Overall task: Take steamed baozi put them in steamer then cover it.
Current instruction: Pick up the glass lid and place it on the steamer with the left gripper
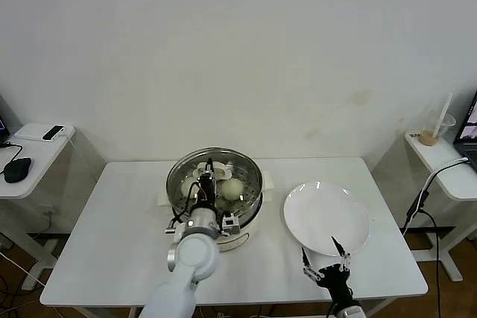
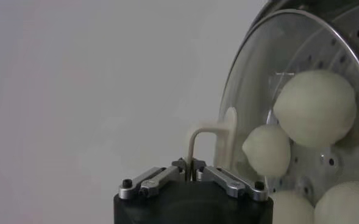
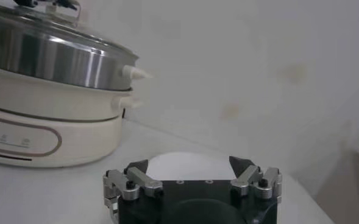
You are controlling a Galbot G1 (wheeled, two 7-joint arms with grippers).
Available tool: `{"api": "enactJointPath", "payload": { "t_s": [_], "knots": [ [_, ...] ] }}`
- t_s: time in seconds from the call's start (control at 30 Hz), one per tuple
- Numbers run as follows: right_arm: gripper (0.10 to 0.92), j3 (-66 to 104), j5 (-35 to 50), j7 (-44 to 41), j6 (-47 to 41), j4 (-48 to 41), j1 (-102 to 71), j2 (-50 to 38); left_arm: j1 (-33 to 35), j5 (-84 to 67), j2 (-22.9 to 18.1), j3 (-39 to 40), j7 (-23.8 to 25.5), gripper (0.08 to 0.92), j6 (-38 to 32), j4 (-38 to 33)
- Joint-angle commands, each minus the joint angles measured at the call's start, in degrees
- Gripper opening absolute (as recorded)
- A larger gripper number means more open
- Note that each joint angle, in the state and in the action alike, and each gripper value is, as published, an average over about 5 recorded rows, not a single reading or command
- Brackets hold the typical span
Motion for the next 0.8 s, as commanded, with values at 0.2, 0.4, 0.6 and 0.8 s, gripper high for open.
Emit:
{"api": "enactJointPath", "payload": {
  "t_s": [0.2, 0.4, 0.6, 0.8],
  "knots": [
    [0.823, -0.7, -0.6, -0.1, -0.1, -0.2, -0.1, 0.1, 0.5, 0.7, -1.1, 0.1, 0.6, 0.131, 0.0, 0.2],
    [0.823, -1.0, -0.9, -0.1, -0.1, -0.1, -0.2, 0.1, 0.9, 0.7, -0.8, 0.1, 1.1, 0.131, 0.1, -0.9],
    [0.823, -1.3, -1.0, -0.1, -0.2, -0.2, -0.2, 0.1, 0.8, 1.3, -0.5, -0.1, 1.4, 0.131, -0.1, -0.9],
    [0.823, -1.3, -1.0, -0.2, -0.2, -0.2, -0.2, 0.1, 0.5, 2.5, -0.2, -0.3, 2.0, 0.131, -0.6, -0.8]
  ]
}}
